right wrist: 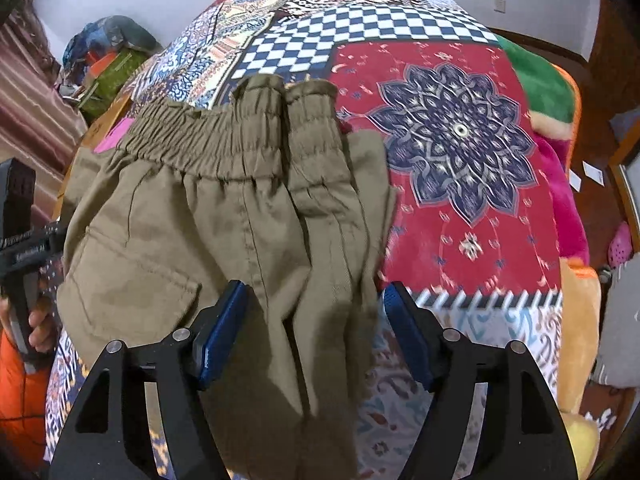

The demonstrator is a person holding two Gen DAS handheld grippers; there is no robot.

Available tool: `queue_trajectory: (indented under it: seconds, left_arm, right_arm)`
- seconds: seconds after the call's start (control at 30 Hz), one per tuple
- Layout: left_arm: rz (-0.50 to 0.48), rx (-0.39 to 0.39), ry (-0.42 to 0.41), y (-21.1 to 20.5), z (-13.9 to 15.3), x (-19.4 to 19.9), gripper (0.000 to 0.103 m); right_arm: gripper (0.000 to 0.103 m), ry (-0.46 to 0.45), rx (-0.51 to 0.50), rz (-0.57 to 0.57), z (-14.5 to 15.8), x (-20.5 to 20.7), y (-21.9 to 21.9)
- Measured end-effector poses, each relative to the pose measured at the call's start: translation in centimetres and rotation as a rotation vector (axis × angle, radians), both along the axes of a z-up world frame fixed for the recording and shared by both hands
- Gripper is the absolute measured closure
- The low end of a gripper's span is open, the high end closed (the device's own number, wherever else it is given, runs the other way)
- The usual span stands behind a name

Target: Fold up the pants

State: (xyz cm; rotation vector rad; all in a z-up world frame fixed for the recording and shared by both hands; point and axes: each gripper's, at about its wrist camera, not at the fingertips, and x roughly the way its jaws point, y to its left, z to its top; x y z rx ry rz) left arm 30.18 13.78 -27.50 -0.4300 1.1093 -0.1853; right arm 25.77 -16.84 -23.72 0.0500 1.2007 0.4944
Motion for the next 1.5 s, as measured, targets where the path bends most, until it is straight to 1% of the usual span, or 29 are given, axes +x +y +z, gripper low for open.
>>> queue_trajectory:
  seconds: [0.03,0.1,0.17,0.2,0.23,0.27,0.33,0.43,0.57,0.67,0.77,0.93,1.13,1.27,1.33,1.5]
  left_arm:
    - [0.0,0.0,0.0,0.0,0.1,-0.1,0.075]
    - [-0.003,0.01,-0.004,-0.2,0.3,-0.3,0.078]
    - [-0.008,0.039,-0.014,-0.6,0.7,-0.4,0.082]
    - [-0.012,0.051,-0.023,-0.8,1.0,-0.5,0.084]
    - [-0.015,0.058,-0.03,-1.0,1.3,-0.6,0.087]
    - [-0.019,0.071,-0.042,-1.2,1.7,-0.9,0.089]
    - [-0.028,0.088,-0.064,-1.6,2.5,-1.2,0.092]
    - [-0.042,0.111,-0.098,-2.4,4.0,-1.8,0.094]
    - [-0.044,0.144,-0.129,-3.1,5.8,-2.6,0.096]
    - [-0.037,0.157,-0.151,-3.1,7.1,-3.7,0.096]
    - [-0.018,0.148,-0.169,-2.3,8.4,-5.0,0.096]
    - [0.024,0.13,-0.2,-0.4,10.5,-6.7,0.096]
    - [0.089,0.123,-0.223,3.9,12.5,-7.9,0.096]
    - [0.131,0.121,-0.232,7.0,13.1,-8.0,0.096]
    - [0.157,0.128,-0.24,8.7,13.2,-7.7,0.096]
    - [0.219,0.107,-0.228,13.4,12.3,-6.1,0.096]
  right_arm:
    - [0.034,-0.001,0.009,-0.002,-0.1,0.4,0.3]
    - [0.038,-0.011,0.009,-0.002,-0.3,1.2,1.5]
    - [0.047,-0.03,0.003,0.004,-0.1,1.3,2.1]
    - [0.054,-0.038,0.004,0.006,0.1,1.3,2.4]
    - [0.064,-0.044,0.004,0.005,0.3,1.3,2.6]
    - [0.067,-0.052,0.006,0.002,0.5,1.3,2.4]
    - [0.08,-0.061,0.034,-0.002,1.2,1.3,1.7]
    - [0.088,-0.074,0.037,0.005,2.4,0.6,1.2]
    - [0.089,-0.118,0.016,0.027,4.3,-0.5,1.8]
    - [0.09,-0.142,0.022,0.035,6.1,-1.7,1.7]
    - [0.09,-0.168,0.025,0.043,7.5,-2.3,2.0]
    - [0.09,-0.22,0.026,0.069,10.2,-3.2,4.2]
    - [0.09,-0.258,0.027,0.109,11.8,-3.3,7.7]
    - [0.09,-0.281,0.029,0.137,12.5,-2.9,11.0]
    - [0.09,-0.29,0.035,0.142,12.6,-2.3,12.7]
    - [0.09,-0.299,0.048,0.161,12.7,-0.7,16.6]
